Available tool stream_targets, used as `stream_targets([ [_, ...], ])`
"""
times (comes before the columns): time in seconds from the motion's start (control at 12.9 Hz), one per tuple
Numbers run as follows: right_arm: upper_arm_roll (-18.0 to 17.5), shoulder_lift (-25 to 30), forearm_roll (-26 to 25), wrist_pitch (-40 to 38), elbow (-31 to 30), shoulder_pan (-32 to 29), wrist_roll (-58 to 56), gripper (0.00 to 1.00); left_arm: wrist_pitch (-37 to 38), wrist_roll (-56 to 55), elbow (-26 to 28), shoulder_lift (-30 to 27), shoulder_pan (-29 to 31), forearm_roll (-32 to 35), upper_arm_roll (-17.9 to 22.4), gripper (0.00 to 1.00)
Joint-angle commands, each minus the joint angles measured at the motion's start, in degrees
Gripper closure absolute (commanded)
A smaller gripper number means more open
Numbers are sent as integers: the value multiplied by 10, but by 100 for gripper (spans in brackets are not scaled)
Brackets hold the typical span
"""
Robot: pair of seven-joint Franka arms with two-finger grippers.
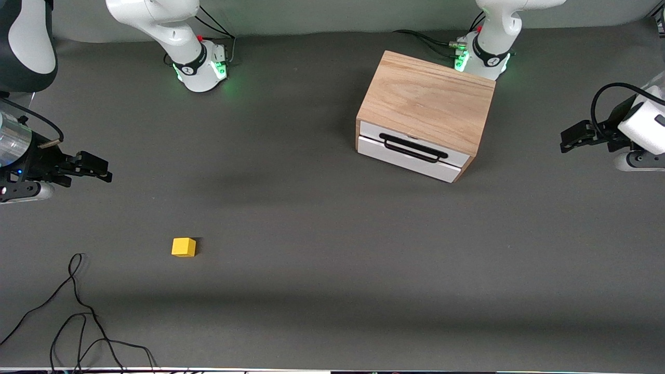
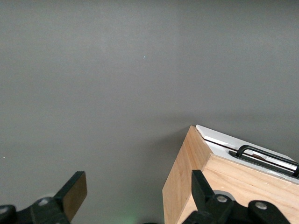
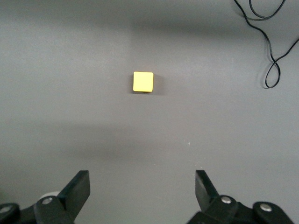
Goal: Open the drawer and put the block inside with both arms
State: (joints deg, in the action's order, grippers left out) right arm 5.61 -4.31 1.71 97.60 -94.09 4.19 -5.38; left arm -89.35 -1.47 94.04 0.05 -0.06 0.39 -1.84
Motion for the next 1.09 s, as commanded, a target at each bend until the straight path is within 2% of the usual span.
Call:
stream_targets([
  [0.0, -1, -19, -2, -9, 22, -1, 2, 0, 3, -5, 7, -9, -4, -2, 2, 0],
  [0.16, 0, -21, -1, -12, 22, 1, 5, 0, 8, -47, 6, -12, -7, -6, -1, 0],
  [0.47, 0, -21, -1, -13, 22, 3, 11, 0, 18, -263, 5, -11, -47, -41, -24, 0],
  [0.85, -2, -26, -3, -9, 22, 4, 10, 0, -6, -515, -4, 13, -133, -48, -64, 0],
  [1.01, -3, -27, -1, -7, 20, 7, 12, 0, -24, -636, -3, 21, -178, -48, -69, 0],
])
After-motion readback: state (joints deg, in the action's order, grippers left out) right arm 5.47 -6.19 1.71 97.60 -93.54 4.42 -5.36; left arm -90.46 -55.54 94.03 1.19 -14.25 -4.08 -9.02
